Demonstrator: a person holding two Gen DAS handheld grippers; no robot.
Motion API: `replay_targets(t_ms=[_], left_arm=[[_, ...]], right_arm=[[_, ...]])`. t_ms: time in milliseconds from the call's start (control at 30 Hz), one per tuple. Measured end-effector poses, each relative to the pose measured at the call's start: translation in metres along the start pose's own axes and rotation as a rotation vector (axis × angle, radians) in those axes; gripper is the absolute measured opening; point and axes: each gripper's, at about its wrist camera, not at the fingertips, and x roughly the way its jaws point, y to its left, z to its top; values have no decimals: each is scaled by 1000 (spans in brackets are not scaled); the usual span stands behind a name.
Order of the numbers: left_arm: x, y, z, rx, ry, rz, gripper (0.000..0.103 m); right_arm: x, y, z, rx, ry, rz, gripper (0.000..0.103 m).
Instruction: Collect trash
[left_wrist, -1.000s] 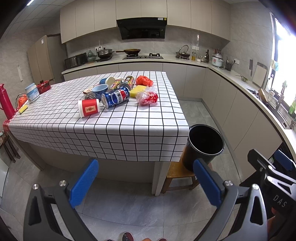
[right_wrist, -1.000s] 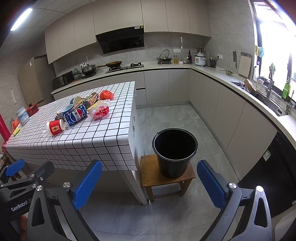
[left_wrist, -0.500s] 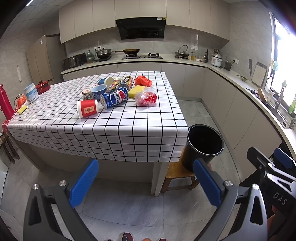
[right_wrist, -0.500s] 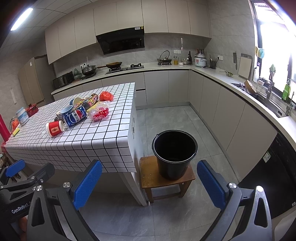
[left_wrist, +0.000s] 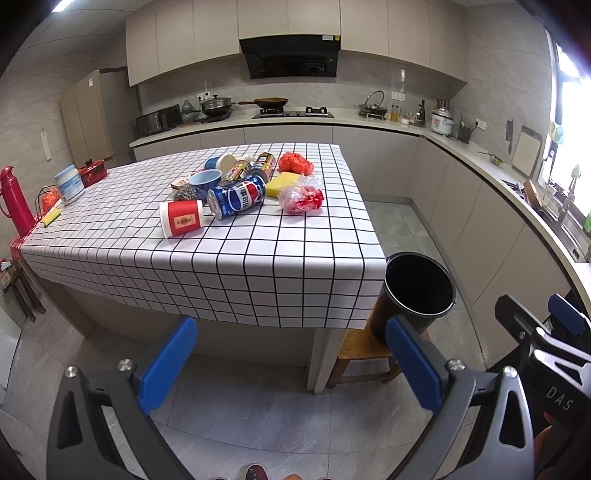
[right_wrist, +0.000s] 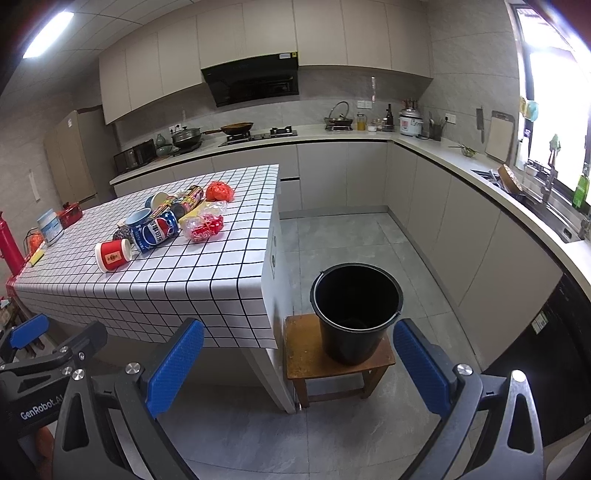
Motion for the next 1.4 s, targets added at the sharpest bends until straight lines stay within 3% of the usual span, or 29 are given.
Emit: replay_targets(t_ms=[333, 767, 933, 1033, 1167, 1267, 1400], left_arm=[[27, 39, 12, -59, 14, 87, 103], [115, 133, 57, -91, 44, 163, 103], [145, 163, 77, -42, 39, 167, 103], [160, 173, 89, 25, 43, 123, 103], [172, 191, 104, 38, 47, 110, 103], [180, 207, 113, 19, 53, 99, 103], [182, 222, 124, 21, 27, 129, 103]], right_arm=[[36, 17, 17, -35, 12, 63, 103], [118, 88, 54, -43, 53, 48, 103], [149, 121, 70, -29, 64, 46, 103], [168, 143, 79, -23, 71, 48, 103], [181, 168, 88, -33, 60, 49, 103], [184, 185, 96, -43, 31, 99, 103], [187, 225, 110, -162, -20, 195, 103]])
